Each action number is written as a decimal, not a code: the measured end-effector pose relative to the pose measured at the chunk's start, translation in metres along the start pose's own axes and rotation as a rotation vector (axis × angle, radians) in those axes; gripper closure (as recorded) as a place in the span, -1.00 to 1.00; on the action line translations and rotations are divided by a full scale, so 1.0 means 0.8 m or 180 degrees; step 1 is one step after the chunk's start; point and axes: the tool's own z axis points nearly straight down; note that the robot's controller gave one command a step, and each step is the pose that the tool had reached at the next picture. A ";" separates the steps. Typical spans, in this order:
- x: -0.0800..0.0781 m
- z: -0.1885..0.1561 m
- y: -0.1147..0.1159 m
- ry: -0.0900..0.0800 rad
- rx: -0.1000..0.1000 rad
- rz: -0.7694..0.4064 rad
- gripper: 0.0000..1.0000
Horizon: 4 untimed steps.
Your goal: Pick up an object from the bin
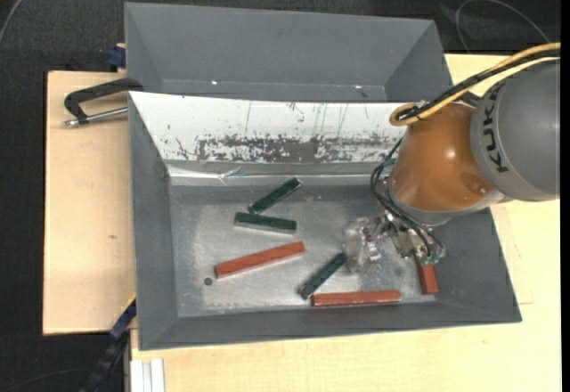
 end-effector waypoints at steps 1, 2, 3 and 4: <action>0.000 0.000 0.000 0.0000 0.0001 0.0001 -1.00; 0.001 -0.001 0.068 -0.0010 -0.0005 -0.0217 -1.00; 0.002 0.000 0.065 -0.0004 0.0001 -0.0199 1.00; 0.002 -0.173 0.087 -0.0041 0.0008 -0.0383 1.00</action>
Offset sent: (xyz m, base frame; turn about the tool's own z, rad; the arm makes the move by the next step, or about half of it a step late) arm 0.0000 0.0000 0.0000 0.0000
